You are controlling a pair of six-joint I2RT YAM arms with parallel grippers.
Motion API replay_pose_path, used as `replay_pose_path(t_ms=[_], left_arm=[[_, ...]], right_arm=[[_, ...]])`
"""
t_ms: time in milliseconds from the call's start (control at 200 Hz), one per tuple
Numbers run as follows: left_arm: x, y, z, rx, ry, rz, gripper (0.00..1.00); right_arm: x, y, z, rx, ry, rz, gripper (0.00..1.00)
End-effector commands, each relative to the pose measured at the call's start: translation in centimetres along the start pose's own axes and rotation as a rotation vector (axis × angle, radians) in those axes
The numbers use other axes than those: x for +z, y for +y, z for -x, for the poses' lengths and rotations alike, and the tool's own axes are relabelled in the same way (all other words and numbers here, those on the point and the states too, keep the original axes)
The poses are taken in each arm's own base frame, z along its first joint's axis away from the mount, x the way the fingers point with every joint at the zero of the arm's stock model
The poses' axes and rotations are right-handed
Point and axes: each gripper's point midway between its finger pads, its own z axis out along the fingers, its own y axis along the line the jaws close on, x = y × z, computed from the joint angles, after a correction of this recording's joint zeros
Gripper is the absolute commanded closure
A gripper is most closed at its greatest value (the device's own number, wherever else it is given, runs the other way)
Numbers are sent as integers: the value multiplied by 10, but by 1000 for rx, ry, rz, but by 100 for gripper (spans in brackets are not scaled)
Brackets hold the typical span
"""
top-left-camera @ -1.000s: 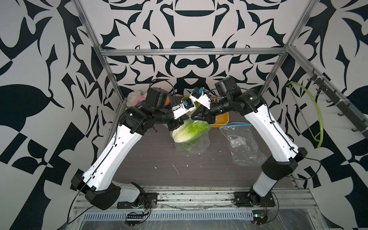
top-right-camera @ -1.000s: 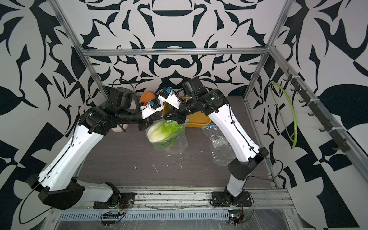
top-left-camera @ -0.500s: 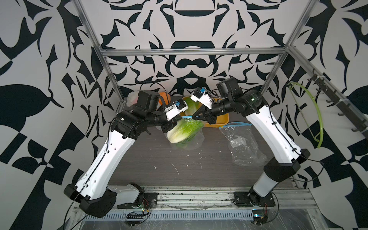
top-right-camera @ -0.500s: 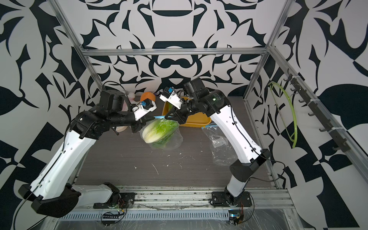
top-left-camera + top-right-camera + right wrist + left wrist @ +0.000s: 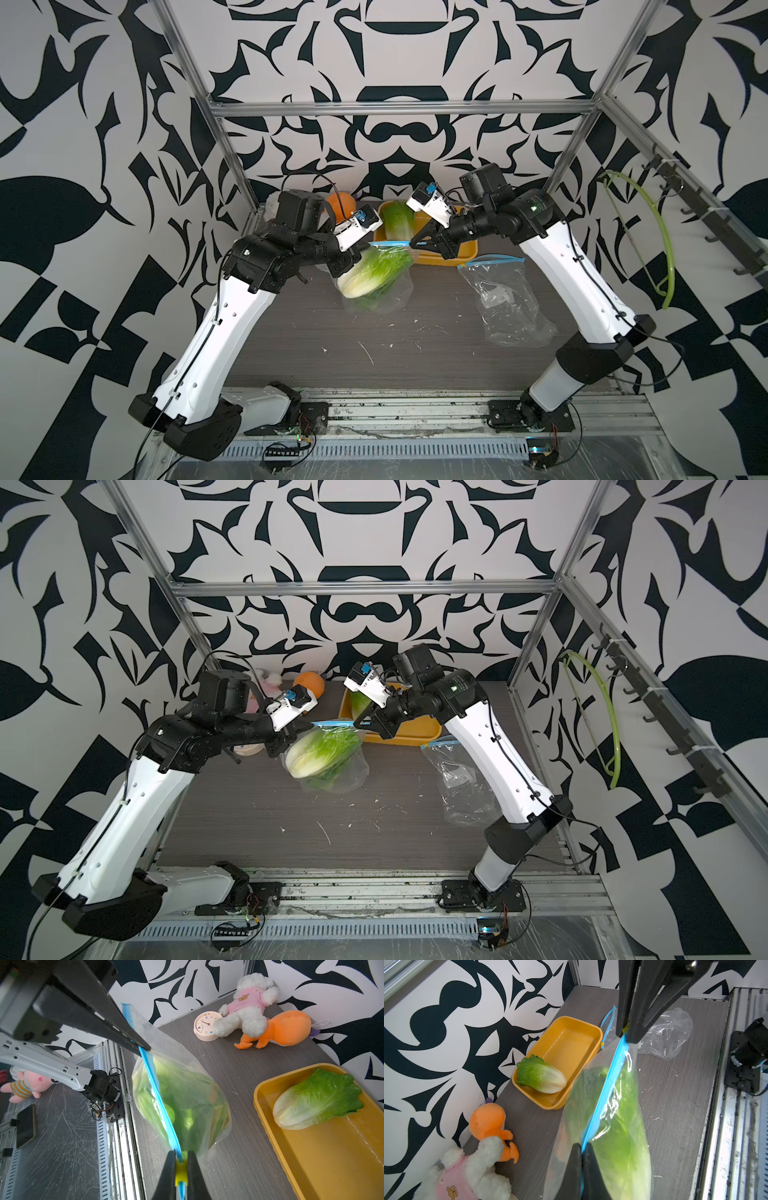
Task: Put the chinese cabbages into a zipper bag and zip it
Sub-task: Zip the zipper on the zipper food storage bag, then place the zipper food storage bag at the center of the board.
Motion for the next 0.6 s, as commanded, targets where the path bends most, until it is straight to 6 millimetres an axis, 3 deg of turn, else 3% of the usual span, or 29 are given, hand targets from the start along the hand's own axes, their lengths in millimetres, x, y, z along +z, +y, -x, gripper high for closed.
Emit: replay_pose_path(t_ms=[0, 100, 190, 320, 390, 485, 595], left_arm=[[-18, 18, -8, -28, 18, 114, 100], [-18, 22, -14, -44, 38, 143, 100], [-20, 38, -28, -51, 100, 245, 100], [-32, 65, -54, -82, 240, 406, 100], [-39, 67, -52, -81, 232, 435, 100], [-40, 63, -41, -142, 167, 420, 100], [-4, 35, -41, -229, 164, 306, 100]], right_arm=[[-16, -12, -11, 35, 26, -86, 100], [-13, -8, 0, 42, -23, -45, 91], [-15, -6, 15, 64, -88, -33, 66], [-34, -34, 20, 214, -194, -132, 45], [-41, -60, 3, 331, -215, -210, 41], [-48, -100, -36, 497, -191, -359, 41], [-57, -135, -88, 682, -165, -499, 41]])
